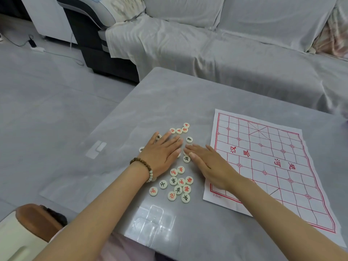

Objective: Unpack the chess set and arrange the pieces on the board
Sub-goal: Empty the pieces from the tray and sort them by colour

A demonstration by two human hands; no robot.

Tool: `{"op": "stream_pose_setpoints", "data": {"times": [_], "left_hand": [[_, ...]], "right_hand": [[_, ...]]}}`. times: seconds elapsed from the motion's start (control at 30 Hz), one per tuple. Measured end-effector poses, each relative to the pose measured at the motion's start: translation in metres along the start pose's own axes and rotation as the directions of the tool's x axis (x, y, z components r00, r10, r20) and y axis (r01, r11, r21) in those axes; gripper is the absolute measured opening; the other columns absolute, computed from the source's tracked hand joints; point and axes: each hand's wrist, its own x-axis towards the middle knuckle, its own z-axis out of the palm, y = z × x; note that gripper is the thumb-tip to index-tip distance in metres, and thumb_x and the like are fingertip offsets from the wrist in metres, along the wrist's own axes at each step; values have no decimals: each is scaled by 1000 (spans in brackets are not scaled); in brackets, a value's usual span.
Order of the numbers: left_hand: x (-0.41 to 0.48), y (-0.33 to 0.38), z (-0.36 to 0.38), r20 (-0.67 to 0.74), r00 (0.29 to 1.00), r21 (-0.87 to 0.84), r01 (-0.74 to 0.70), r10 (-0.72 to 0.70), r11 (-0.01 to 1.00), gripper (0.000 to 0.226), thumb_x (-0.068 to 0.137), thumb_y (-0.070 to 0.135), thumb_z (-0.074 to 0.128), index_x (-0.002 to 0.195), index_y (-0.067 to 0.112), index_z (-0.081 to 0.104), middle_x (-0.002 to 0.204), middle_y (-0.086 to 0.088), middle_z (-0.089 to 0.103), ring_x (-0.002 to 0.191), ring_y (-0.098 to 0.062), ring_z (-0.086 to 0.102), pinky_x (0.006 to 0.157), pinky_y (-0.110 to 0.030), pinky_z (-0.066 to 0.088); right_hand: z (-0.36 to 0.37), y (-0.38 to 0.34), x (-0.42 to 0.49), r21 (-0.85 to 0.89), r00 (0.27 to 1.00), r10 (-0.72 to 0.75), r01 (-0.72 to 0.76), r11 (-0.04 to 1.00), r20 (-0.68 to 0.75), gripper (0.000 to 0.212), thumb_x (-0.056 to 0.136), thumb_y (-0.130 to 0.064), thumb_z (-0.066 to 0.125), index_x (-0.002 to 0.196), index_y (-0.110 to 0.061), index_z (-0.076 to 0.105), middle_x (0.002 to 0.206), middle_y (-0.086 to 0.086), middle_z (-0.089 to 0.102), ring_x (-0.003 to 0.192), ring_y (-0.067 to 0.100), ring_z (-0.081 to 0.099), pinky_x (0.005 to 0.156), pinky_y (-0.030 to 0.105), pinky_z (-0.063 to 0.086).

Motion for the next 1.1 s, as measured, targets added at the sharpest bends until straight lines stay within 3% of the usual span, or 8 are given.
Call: {"op": "stream_pose_setpoints", "data": {"times": [0.13, 0.23, 0.37, 0.53, 0.63, 0.8, 1.0, 1.1], "left_hand": [[-5, -1, 1, -6, 999, 19, 37, -36, 999, 52, 98, 43, 1, 148, 28, 6, 156, 12, 1, 142, -8, -13, 115, -36, -14], [-14, -4, 4, -21, 997, 25, 70, -70, 997, 76, 80, 54, -19, 148, 28, 3, 156, 12, 1, 142, -8, -14, 114, -36, -15], [-27, -6, 7, -45, 992, -7, 115, -115, 993, 86, 70, 54, -25, 148, 29, 1, 156, 11, 2, 141, -7, -15, 114, -34, -16], [-33, -5, 11, -71, 987, -4, 143, -143, 990, 85, 69, 54, -25, 148, 30, -2, 156, 12, -1, 141, -7, -17, 113, -34, -17], [-35, -5, 12, -87, 986, -24, 138, -139, 990, 85, 71, 58, -24, 148, 31, -1, 156, 13, 0, 140, -5, -18, 113, -34, -17], [-46, -17, 9, -185, 963, -120, 176, -197, 977, 75, 81, 57, -14, 148, 30, 6, 155, 14, 5, 140, -4, -13, 113, -30, -17], [-53, -18, 1, -186, 945, -108, 252, -268, 962, 86, 75, 53, -21, 146, 29, 22, 153, 16, 18, 142, -6, -10, 112, -32, -18], [-52, -15, 3, -158, 949, -79, 263, -273, 961, 82, 79, 53, -19, 146, 28, 20, 152, 16, 20, 142, -7, -10, 112, -33, -17]], "right_hand": [[1, 2, -6, -163, 999, 6, 3, 987, 53, 70, 90, -60, -2, 147, -29, 23, 155, -15, 17, 142, -3, 5, 117, 26, -9], [4, 2, -8, -276, 998, 19, -3, 961, 56, 94, 72, -72, -21, 149, -30, 13, 156, -15, 7, 142, -2, -3, 116, 30, -14], [4, 9, 1, -299, 987, 159, -154, 942, -6, 67, 93, -59, 1, 150, -24, 5, 158, -10, -1, 143, 3, -6, 115, 31, -15], [-1, 17, 43, -233, 976, 215, -214, 949, -20, 62, 98, -50, 10, 151, -19, 6, 159, -4, -1, 144, 7, -5, 114, 32, -12], [-9, 13, 62, -183, 986, 165, -162, 970, 4, 57, 100, -45, 12, 150, -19, 9, 159, -4, 4, 145, 8, -1, 114, 33, -10], [-1, -16, 28, -87, 989, -115, 107, 990, -95, 50, 101, -41, 20, 146, -23, 29, 154, -10, 23, 143, 1, 9, 114, 24, -10], [14, -17, 10, -344, 991, -135, 129, 930, 6, 79, 87, -62, -10, 148, -26, 24, 155, -12, 20, 144, 3, -4, 113, 33, -20], [10, -15, 27, -402, 995, -104, 91, 911, -9, 83, 81, -60, -12, 148, -24, 23, 156, -11, 17, 144, 5, -8, 113, 34, -20]]}}
